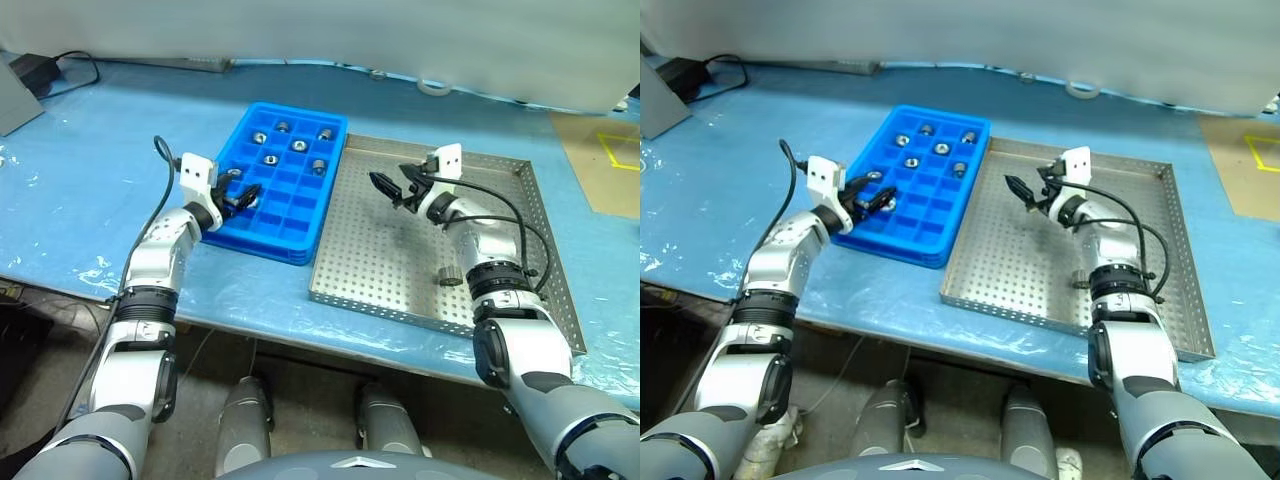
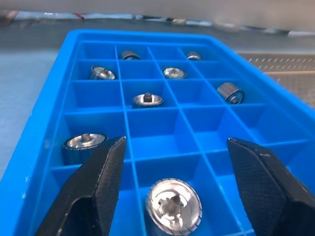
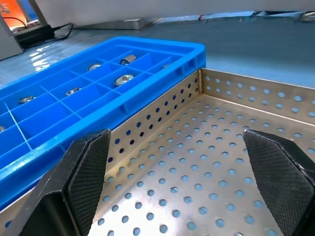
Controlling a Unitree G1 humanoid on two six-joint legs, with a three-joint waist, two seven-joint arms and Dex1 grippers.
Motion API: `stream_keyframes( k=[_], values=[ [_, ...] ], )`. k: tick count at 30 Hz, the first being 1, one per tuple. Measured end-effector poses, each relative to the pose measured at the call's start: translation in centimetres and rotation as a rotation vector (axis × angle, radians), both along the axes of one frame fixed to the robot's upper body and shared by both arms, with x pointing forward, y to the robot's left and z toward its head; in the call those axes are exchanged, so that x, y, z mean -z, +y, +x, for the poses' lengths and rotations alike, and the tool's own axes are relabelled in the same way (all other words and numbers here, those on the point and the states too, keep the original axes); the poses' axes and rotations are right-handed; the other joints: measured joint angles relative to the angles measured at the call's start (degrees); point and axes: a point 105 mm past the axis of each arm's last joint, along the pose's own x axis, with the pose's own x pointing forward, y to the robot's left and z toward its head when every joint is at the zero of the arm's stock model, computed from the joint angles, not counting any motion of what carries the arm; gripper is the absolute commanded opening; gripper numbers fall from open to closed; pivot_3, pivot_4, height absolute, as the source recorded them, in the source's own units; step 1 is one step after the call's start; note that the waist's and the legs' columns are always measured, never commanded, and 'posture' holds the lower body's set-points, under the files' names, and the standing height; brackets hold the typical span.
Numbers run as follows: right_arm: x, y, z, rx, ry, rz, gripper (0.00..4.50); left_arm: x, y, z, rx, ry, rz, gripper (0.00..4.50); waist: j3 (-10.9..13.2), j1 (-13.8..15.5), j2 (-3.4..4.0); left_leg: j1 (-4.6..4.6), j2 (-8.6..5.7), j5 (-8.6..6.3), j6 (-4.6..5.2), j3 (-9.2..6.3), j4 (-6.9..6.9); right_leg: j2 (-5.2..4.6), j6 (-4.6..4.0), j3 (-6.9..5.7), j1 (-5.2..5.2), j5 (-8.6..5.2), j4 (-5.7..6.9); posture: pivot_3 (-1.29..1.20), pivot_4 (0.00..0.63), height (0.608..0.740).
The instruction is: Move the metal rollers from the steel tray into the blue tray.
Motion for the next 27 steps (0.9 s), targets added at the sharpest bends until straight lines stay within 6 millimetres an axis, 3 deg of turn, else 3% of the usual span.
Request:
stream_keyframes(
  k=[5,8,14,18,23,27],
  values=[
    [-1.4,-1.5,-2.7,-0.119,-0.008,-0.015,4.5,-3.9,-2.2,-0.7,0.155,-0.139,-0.032,3.57,0.0,0.21,-0.01,0.01,-0.01,-0.02,0.05,0.03,0.0,-0.01,0.0,0.01,0.05,0.0,-0.06,-0.46,0.15,0.74],
    [-1.1,-2.2,-4.4,-0.166,0.033,-0.078,4.5,-5.3,-4.1,-1.5,0.26,-0.195,-0.065,3.57,0.0,-0.07,0.0,0.18,0.04,-0.02,0.03,0.15,-0.01,0.02,0.0,0.16,0.09,0.0,-0.05,-0.5,0.15,0.74],
    [1.4,-3.2,-8.2,-0.227,0.165,-0.191,4.5,-4.7,-7.2,-2.2,0.398,-0.184,-0.091,3.57,0.0,-0.47,0.0,0.42,0.3,-0.09,-0.17,0.3,-0.07,0.35,0.15,0.86,0.11,0.09,-0.12,-0.56,0.15,0.74],
    [1.8,-4.2,-9.2,-0.207,0.202,-0.247,4.5,-4.1,-8.2,-2.2,0.429,-0.165,-0.109,3.57,0.01,-1.6,-0.02,0.71,0.44,-0.12,-0.21,0.36,-0.08,0.54,0.43,1.07,0.09,0.27,-0.22,-0.57,0.15,0.74],
    [1.6,-5.7,-9.6,-0.174,0.22,-0.326,4.5,-4.0,-8.3,-2.3,0.435,-0.166,-0.105,3.57,0.01,-3.12,-0.03,0.87,0.56,-0.12,-0.29,0.39,-0.11,0.71,0.43,1.2,0.1,0.3,-0.25,-0.56,0.15,0.74],
    [2.5,-5.2,-10.2,-0.217,0.258,-0.354,4.5,-3.9,-8.1,-2.2,0.43,-0.164,-0.099,3.57,0.01,-3.76,-0.03,0.9,0.58,-0.15,-0.37,0.39,-0.15,0.82,0.43,1.21,0.07,0.3,-0.25,-0.55,0.15,0.74]
  ],
)
